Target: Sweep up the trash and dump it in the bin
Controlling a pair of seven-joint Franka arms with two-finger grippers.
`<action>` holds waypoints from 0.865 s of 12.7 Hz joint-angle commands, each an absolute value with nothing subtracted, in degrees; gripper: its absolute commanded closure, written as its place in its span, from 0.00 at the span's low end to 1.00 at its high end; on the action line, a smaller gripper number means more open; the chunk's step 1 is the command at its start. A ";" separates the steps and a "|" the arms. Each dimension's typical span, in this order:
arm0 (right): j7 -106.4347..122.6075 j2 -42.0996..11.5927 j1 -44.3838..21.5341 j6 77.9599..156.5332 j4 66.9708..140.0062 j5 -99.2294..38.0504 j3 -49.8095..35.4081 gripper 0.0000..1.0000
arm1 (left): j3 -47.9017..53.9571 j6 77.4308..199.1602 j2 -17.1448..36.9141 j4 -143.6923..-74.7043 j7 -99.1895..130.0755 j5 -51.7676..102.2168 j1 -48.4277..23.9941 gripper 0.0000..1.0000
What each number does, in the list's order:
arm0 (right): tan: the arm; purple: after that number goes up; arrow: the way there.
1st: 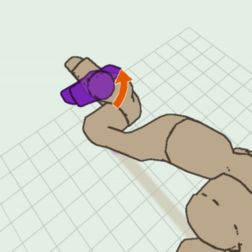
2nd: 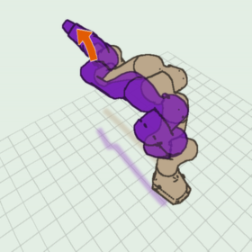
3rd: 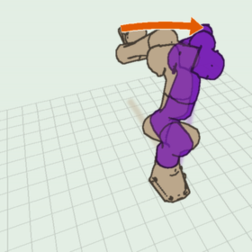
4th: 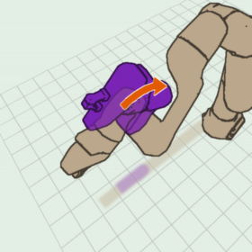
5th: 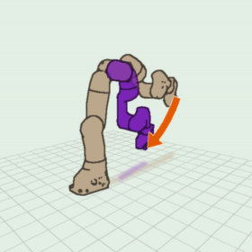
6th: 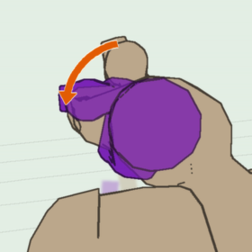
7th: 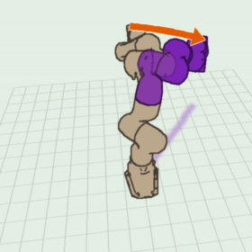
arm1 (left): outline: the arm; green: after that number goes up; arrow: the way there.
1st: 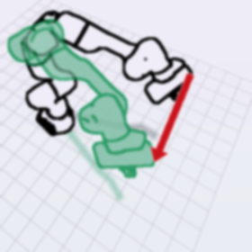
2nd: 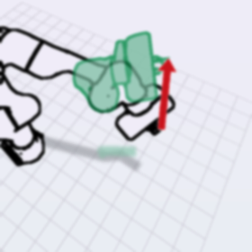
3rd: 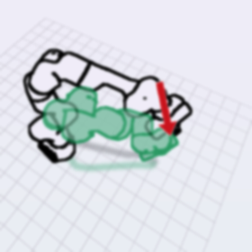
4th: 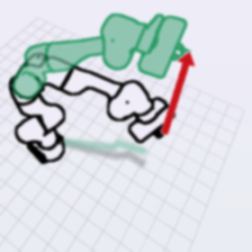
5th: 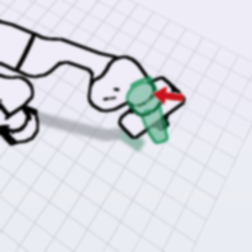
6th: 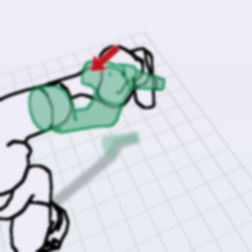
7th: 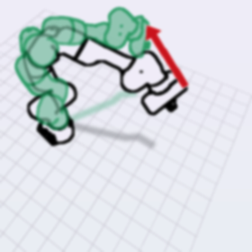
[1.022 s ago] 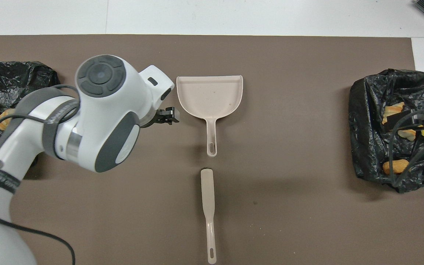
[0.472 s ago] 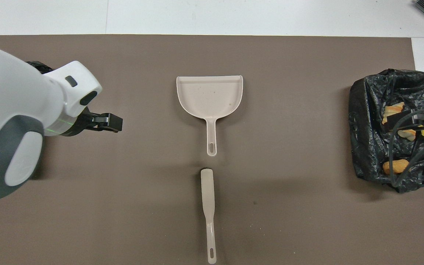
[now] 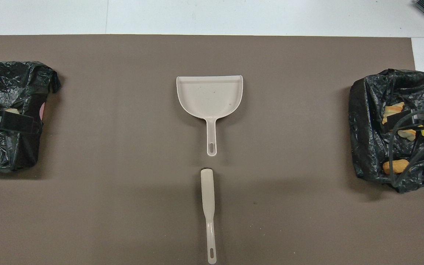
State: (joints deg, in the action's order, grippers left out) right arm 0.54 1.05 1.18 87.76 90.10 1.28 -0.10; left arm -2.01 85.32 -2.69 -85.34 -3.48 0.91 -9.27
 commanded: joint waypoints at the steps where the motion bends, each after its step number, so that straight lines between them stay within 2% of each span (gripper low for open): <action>1: -0.18 1.23 1.76 86.84 89.74 0.53 -0.44 0.00 | -2.55 83.41 -2.02 -83.84 -5.79 0.09 -8.70 0.00; 11: -0.18 1.23 1.76 86.84 89.74 0.53 -0.44 0.00 | -2.64 82.62 -0.26 -83.58 -7.29 0.09 -5.27 0.00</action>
